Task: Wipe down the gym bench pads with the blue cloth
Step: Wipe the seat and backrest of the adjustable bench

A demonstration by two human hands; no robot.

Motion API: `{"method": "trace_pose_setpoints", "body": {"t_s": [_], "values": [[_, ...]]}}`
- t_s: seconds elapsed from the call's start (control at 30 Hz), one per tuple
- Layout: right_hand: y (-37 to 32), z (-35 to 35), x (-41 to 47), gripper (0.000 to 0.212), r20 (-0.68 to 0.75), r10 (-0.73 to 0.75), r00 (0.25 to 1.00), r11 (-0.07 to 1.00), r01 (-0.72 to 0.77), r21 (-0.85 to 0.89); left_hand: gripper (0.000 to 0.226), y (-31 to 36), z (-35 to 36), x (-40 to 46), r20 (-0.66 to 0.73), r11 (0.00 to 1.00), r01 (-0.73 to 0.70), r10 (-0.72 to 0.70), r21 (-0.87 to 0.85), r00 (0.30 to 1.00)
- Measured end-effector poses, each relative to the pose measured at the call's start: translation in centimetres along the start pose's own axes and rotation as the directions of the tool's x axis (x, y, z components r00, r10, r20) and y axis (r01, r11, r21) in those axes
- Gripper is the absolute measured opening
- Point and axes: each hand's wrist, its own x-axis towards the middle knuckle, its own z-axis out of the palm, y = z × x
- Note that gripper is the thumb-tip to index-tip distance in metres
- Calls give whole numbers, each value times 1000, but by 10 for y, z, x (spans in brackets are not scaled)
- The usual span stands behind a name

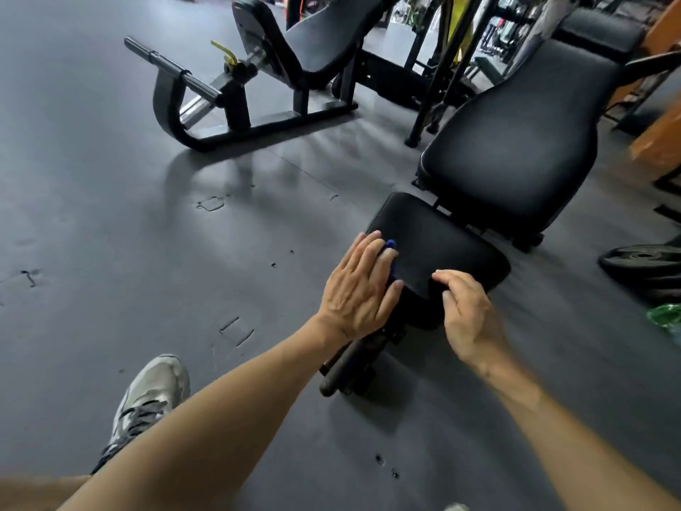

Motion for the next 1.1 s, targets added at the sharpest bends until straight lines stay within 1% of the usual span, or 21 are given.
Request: {"method": "trace_pose_setpoints", "body": {"t_s": [0.13,0.2,0.27,0.3,0.4,0.43,0.47,0.53,0.57,0.6,0.63,0.67,0.73,0.8,0.83,0.87,0.9,0.93,1.03,1.07,1.1], "values": [[-26,9,-2,35,3,139,990,990,-139,41,51,8,-1,2,32,954,252,-251,-163,968],[-37,13,-3,38,15,214,977,976,-215,34,55,25,-2,6,68,879,408,-405,-248,912],[-46,17,-4,42,33,284,958,959,-284,17,62,40,-8,9,165,770,554,-530,-318,832],[-52,17,-5,43,46,319,947,947,-320,15,62,45,-13,11,230,735,594,-547,-329,805],[-67,16,-6,46,84,406,910,911,-410,38,41,51,-25,15,359,747,620,-525,-239,772],[-70,16,-7,47,97,424,900,902,-430,46,35,51,-27,18,386,711,657,-549,-251,741],[-73,16,-7,47,104,444,890,891,-451,56,36,49,-26,22,411,647,714,-594,-267,692],[-76,16,-7,47,119,462,879,878,-472,76,50,40,-30,33,488,530,807,-649,-261,584],[-77,15,-8,47,127,453,882,882,-464,77,56,35,-31,36,508,490,835,-667,-252,545],[-77,15,-10,46,138,440,887,889,-452,73,65,31,-30,39,514,461,847,-675,-266,529],[-78,13,-11,46,154,423,893,898,-436,65,71,28,-29,41,505,455,843,-676,-285,536],[-79,12,-11,46,179,409,895,905,-423,47,71,26,-29,41,506,470,839,-672,-274,541],[-79,13,-6,46,236,372,898,924,-382,-2,55,17,-23,44,513,458,851,-681,-257,522],[-76,17,5,46,281,340,898,939,-342,-43,40,5,-22,48,476,529,806,-655,-266,587],[-77,18,11,47,300,334,893,942,-327,-75,37,-2,-24,51,481,583,767,-609,-269,631],[-77,19,15,50,320,336,886,942,-312,-125,34,-9,-26,56,503,606,742,-565,-285,654],[-78,19,18,55,342,347,873,936,-301,-180,30,-18,-23,62,554,619,740,-530,-264,642],[-79,17,20,63,362,352,863,931,-284,-228,27,-25,-19,68,600,590,765,-523,-258,605],[-85,10,25,99,426,357,832,914,-215,-345,32,-38,-19,77,659,591,783,-513,-194,550],[-88,10,25,109,432,367,824,906,-211,-366,34,-32,-26,75,665,581,788,-508,-205,547],[-90,11,24,117,430,373,823,901,-210,-379,31,-24,-32,70,629,575,784,-525,-235,573]]}}
